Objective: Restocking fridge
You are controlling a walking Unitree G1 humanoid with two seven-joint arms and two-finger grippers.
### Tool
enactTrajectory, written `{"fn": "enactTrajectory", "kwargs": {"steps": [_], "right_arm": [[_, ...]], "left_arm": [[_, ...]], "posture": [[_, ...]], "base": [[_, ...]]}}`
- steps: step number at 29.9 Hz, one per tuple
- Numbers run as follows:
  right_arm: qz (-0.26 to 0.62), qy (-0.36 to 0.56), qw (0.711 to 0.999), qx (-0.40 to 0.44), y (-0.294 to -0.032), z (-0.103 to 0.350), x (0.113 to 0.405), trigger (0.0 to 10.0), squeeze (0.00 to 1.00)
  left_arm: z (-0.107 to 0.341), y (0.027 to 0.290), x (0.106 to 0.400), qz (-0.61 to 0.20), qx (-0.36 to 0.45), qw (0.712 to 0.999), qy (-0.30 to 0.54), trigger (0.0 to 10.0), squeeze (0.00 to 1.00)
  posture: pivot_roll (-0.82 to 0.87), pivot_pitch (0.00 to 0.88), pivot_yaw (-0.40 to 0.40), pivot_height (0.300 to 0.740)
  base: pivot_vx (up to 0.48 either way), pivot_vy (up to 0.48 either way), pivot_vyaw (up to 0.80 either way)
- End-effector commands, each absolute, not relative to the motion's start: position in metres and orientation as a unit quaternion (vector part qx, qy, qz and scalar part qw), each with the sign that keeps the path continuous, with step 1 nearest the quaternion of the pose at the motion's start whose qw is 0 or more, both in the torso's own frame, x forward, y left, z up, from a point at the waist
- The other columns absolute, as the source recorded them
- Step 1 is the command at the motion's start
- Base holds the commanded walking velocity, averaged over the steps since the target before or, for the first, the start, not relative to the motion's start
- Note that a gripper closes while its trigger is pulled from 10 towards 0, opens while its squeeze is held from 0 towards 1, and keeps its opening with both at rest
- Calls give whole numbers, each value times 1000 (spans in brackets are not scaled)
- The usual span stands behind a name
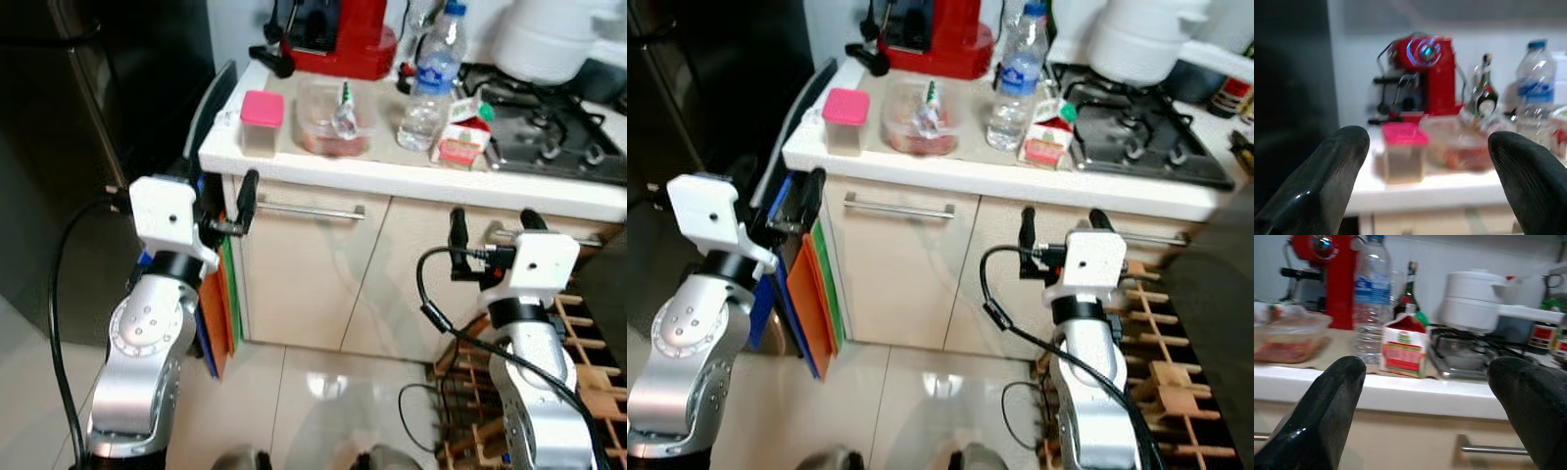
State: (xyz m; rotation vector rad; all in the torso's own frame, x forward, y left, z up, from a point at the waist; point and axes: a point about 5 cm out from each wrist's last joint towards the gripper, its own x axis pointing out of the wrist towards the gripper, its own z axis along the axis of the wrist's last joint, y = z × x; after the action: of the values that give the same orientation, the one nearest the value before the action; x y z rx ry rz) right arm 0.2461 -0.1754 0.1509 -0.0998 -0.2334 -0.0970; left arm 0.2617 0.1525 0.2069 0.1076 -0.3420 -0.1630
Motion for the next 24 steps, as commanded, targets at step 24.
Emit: {"fn": "enactTrajectory", "kwargs": {"steps": [24], "right_arm": [[-68, -102, 990, -74, -179, 142, 238, 10000, 0]], "left_arm": [[233, 135, 284, -105, 45, 982, -152, 10000, 0]], "posture": [[-26, 0, -47, 703]], "base": [[360, 0, 0]]}}
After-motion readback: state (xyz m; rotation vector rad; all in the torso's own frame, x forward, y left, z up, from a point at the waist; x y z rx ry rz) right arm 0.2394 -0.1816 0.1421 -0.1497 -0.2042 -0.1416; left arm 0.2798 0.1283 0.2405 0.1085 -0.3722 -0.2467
